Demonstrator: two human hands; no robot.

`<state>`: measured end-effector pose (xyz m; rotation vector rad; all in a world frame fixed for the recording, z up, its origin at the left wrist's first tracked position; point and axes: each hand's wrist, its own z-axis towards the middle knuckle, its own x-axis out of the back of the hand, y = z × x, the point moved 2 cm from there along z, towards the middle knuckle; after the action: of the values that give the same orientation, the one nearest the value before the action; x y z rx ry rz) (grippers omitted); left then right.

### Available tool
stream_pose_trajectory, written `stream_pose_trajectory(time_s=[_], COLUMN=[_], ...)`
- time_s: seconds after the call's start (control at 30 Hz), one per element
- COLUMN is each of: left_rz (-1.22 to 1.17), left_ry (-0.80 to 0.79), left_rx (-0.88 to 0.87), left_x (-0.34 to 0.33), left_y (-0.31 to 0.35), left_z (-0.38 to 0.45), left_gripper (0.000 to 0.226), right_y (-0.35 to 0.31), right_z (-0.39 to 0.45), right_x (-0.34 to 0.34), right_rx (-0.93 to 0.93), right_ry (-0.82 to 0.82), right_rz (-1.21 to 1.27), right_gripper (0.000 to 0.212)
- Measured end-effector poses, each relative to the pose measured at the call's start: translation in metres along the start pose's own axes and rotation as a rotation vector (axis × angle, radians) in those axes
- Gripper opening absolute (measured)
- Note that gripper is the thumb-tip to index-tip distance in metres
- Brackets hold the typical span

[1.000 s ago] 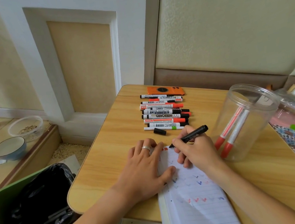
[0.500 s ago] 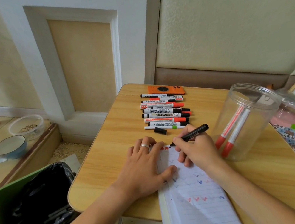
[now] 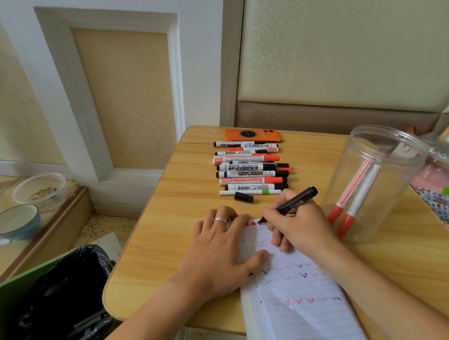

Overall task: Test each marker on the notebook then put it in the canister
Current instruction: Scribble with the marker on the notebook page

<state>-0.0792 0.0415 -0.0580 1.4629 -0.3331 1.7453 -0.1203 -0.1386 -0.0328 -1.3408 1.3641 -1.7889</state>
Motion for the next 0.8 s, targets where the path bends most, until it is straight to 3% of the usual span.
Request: stream_pose_trajectory(time_s=[0.8], left_rz=[-0.009], left_ry=[-0.017], left_rx=[-0.006], left_x=[0.0007], left_y=[0.0000], left_z=[-0.0008], left_gripper=[0.073], right_y=[-0.0026], right_z=[-0.0013], right_x=[-0.0002], right_rx=[-0.009], right_ry=[0.008], right_rz=[-0.016], right_gripper=[0.009])
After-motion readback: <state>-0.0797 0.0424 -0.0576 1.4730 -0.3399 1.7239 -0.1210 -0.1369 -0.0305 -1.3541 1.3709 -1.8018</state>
